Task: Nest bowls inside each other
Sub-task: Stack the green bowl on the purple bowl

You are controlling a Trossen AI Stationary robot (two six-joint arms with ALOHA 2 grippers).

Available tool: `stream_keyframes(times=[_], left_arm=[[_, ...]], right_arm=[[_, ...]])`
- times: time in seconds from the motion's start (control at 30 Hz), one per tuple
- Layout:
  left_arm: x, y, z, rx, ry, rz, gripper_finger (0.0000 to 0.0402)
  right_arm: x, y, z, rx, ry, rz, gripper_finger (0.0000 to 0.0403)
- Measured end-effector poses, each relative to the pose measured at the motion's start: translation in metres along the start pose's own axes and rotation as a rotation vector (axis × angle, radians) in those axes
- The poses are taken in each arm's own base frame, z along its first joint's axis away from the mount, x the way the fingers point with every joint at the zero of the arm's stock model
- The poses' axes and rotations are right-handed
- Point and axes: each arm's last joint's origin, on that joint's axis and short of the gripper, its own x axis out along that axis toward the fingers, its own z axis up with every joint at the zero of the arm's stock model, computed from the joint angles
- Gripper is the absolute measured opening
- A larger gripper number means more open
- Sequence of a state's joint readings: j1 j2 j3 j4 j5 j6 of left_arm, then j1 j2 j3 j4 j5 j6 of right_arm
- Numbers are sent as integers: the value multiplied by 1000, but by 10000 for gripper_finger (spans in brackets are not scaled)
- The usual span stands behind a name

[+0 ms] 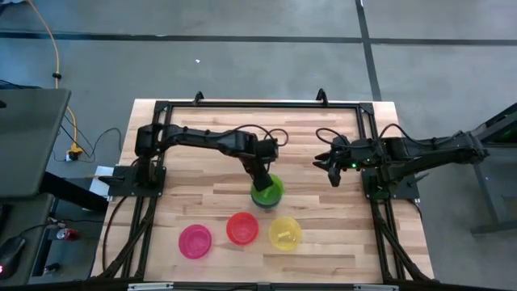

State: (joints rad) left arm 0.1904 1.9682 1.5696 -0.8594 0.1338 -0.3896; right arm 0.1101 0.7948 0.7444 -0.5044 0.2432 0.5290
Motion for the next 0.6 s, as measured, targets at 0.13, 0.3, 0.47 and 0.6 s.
stream_keyframes(times=[0.13, 0.3, 0.47, 0.6], left_arm=[[0, 1, 0, 4, -6, 14, 0], [1, 2, 1, 5, -4, 15, 0], [3, 0, 1, 19, -2, -2, 12], [3, -2, 1, 23, -11, -17, 47]], right_arm=[[0, 0, 0, 14, 0, 0, 114], [0, 0, 0, 15, 0, 0, 114], [0, 0, 0, 25, 0, 0, 114], [0, 0, 0, 40, -1, 0, 114]])
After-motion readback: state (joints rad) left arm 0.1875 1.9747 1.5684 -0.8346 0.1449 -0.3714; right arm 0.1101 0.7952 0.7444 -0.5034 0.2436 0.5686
